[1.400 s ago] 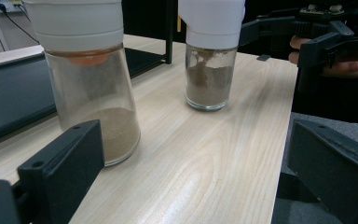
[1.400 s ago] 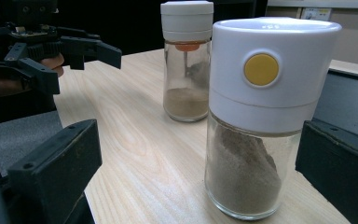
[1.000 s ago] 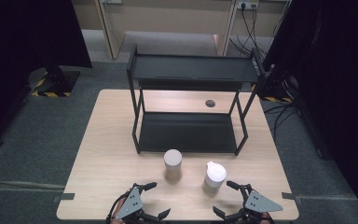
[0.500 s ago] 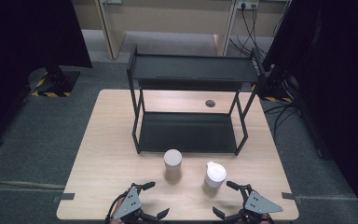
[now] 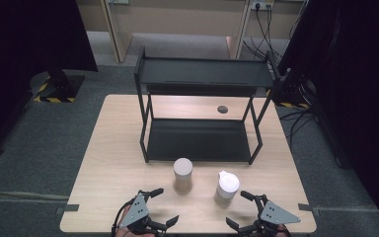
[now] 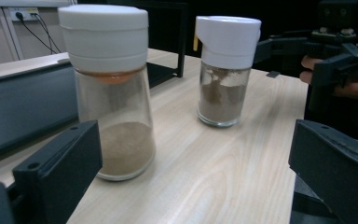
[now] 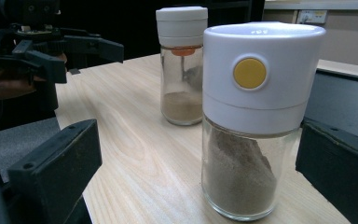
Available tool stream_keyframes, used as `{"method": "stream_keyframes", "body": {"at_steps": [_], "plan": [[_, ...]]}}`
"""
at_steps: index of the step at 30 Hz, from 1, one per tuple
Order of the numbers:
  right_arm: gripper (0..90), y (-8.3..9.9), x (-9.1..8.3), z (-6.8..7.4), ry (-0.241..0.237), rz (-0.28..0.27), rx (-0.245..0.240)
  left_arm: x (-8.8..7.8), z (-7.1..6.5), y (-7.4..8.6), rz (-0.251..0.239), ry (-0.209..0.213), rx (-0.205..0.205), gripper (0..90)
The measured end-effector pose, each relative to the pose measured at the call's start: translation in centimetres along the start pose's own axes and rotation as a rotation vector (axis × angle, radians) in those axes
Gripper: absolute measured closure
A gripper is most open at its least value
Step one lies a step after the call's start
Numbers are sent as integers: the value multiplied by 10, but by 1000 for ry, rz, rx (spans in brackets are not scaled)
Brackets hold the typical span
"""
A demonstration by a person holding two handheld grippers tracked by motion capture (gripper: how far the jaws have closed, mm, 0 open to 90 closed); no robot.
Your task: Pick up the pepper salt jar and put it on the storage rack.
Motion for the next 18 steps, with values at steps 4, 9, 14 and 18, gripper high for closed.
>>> {"method": "stream_keyframes", "body": {"at_steps": [4,9,14,18], "plan": [[8,0,0,1,-1,1,-4,4,3,-2,3,-8,4,23],[7,0,0,0,1,-2,2,9,8,-6,2,-19,1,23],[8,0,0,1,0,-2,1,13,15,-9,-3,-34,-8,23],[8,0,0,0,1,-2,3,16,17,-11,2,-36,-4,23]]}}
Point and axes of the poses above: each handheld gripper's, and its own axes: x roughly forward along the jaws, y roughly out of its underside, z roughly to its left, the point moved 5 cm from there along x, roughly forward along the jaws, and after that the axes turned 9 degrees about -y, right-handed, at the moved point
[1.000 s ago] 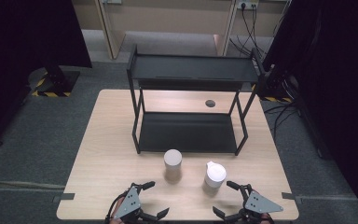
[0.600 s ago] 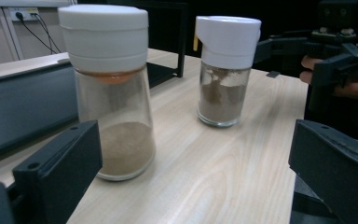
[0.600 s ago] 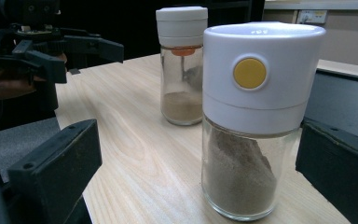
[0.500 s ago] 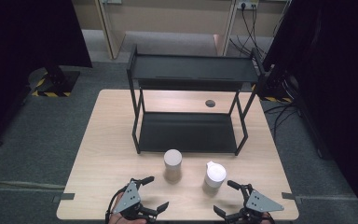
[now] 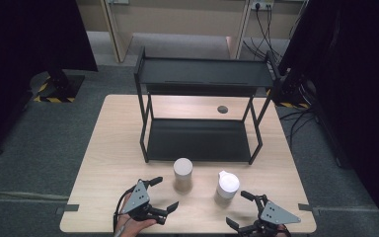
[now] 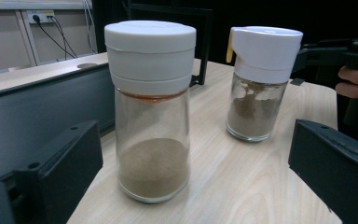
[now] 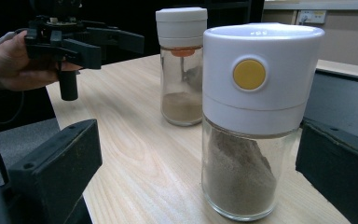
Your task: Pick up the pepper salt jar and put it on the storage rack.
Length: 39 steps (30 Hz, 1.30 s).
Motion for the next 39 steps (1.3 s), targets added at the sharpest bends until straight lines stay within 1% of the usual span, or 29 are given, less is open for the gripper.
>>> {"method": "stream_keyframes", "body": {"at_steps": [7,8,9,11,17,18,19,26,32,35,38,39], "plan": [[8,0,0,0,-2,-2,0,9,4,-4,2,-6,3,23],[8,0,0,0,-2,-1,0,12,6,-5,9,-11,16,23],[8,0,0,0,-2,-1,0,12,6,-5,9,-11,16,23],[9,0,0,0,-2,1,-2,16,7,-6,15,-6,11,23],[9,0,0,0,-5,0,0,28,11,-11,14,17,25,31],[9,0,0,0,-6,1,0,33,12,-14,15,23,32,31],[9,0,0,0,-6,1,0,33,12,-14,15,23,32,32],[9,0,0,0,-8,-2,-2,49,15,-19,27,34,45,35],[9,0,0,0,-8,-5,0,57,17,-21,27,38,44,60],[9,0,0,0,-9,-5,0,60,19,-21,25,38,47,88],[12,0,0,0,-12,-5,-2,62,21,-21,17,36,36,123],[12,0,0,0,-13,-6,-2,62,21,-21,19,34,40,133]]}}
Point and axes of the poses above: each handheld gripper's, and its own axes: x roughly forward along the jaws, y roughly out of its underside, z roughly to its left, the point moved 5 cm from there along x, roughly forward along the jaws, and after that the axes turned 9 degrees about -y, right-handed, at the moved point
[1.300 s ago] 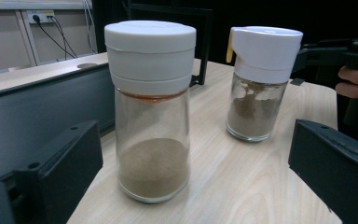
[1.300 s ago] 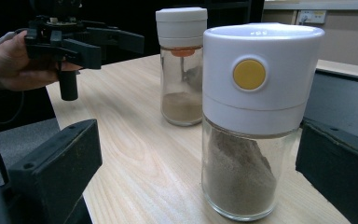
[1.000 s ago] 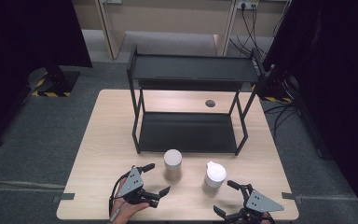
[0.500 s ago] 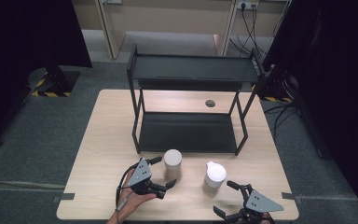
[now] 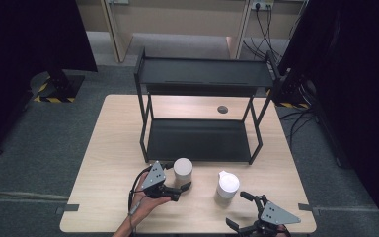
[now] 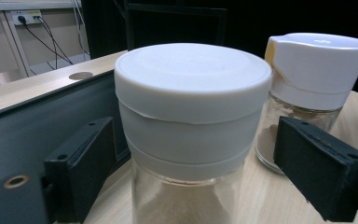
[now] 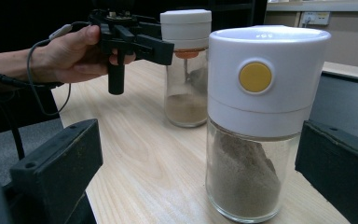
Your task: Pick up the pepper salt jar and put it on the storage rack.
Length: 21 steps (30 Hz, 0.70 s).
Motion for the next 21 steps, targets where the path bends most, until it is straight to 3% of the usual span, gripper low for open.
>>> {"method": "stream_keyframes", "body": {"at_steps": [8,10,13,21], "plan": [[12,0,0,0,1,0,2,8,2,0,12,-4,19,213],[12,0,0,0,-1,-1,2,10,2,0,14,-3,32,300],[12,0,0,0,0,-1,2,11,1,1,9,0,33,341],[12,0,-1,0,0,-3,3,11,0,1,4,-9,13,353]]}}
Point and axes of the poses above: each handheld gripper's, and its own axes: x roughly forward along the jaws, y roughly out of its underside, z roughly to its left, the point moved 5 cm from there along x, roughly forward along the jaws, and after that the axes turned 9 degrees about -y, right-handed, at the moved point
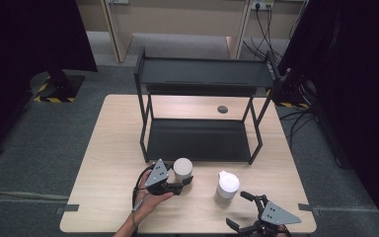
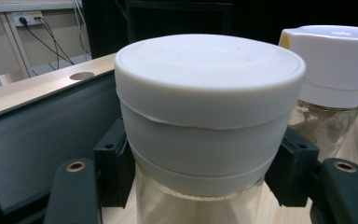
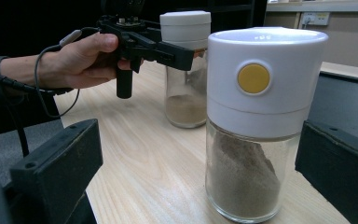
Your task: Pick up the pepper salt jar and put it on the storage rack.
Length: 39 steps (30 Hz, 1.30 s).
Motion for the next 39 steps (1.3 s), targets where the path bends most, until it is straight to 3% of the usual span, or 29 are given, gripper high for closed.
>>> {"method": "stream_keyframes", "body": {"at_steps": [4,11,15,23,36,39], "plan": [[12,0,0,0,1,-3,3,-1,-1,-7,9,-13,5,353],[12,0,-1,0,0,-7,3,-6,0,-23,-10,10,-18,353],[12,1,0,-1,-2,-7,6,-8,3,-34,-11,46,-33,353],[12,0,-1,-1,1,-9,6,-10,3,-55,-8,64,-30,352],[12,1,-1,-1,2,-13,12,-8,11,-109,2,95,-3,352],[12,1,-1,-1,3,-14,13,-7,13,-118,-2,106,-13,352]]}}
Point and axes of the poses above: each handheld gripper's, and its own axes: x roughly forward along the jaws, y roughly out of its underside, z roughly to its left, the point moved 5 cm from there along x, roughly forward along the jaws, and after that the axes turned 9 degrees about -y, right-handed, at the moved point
